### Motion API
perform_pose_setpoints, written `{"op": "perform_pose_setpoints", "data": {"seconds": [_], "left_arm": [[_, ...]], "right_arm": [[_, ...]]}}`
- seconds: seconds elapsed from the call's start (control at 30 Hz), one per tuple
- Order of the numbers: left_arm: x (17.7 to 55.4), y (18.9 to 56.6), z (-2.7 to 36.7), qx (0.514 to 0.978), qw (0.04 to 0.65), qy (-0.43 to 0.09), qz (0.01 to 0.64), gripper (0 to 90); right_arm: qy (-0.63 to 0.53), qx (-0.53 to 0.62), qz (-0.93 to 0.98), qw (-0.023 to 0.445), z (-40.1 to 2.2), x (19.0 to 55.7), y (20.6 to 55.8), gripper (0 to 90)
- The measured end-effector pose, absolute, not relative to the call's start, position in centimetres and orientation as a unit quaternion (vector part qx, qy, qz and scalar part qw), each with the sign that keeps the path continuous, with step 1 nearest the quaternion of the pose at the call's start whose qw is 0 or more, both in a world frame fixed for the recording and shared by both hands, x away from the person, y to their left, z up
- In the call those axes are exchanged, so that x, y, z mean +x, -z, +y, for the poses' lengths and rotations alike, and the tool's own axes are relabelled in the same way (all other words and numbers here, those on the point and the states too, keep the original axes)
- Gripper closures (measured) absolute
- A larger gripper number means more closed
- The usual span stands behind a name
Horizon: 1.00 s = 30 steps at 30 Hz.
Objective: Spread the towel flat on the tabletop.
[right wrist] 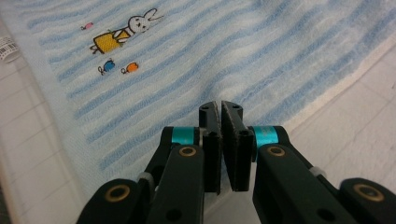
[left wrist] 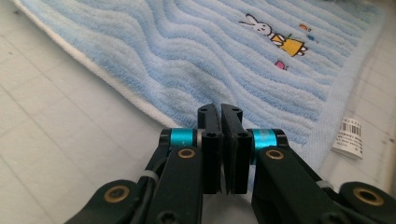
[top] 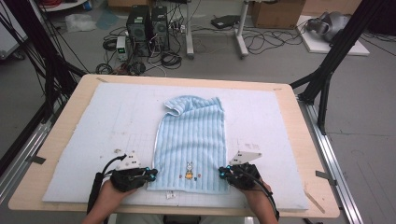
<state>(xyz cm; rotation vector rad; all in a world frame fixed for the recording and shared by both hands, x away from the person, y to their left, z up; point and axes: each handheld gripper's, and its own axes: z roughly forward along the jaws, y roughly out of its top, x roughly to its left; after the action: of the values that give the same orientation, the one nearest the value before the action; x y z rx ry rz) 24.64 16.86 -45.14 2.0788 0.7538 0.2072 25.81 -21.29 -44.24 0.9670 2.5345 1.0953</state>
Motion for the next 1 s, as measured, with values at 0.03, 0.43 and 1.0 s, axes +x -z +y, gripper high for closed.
{"op": "perform_pose_setpoints", "data": {"seconds": [0.03,0.43,1.0], "left_arm": [[24.4,45.2,16.8,0.838,0.446,-0.082,0.303,86.4],[22.6,44.6,16.8,0.836,0.457,-0.056,0.298,82.0],[30.5,42.7,20.1,0.755,0.514,-0.115,0.392,47.2]], "right_arm": [[-0.371,0.328,0.862,0.108,-21.3,25.5,44.2,86.5],[-0.373,0.314,0.867,0.105,-22.0,24.0,43.6,75.9],[-0.378,0.318,0.862,0.113,-16.3,32.0,44.5,68.1]]}}
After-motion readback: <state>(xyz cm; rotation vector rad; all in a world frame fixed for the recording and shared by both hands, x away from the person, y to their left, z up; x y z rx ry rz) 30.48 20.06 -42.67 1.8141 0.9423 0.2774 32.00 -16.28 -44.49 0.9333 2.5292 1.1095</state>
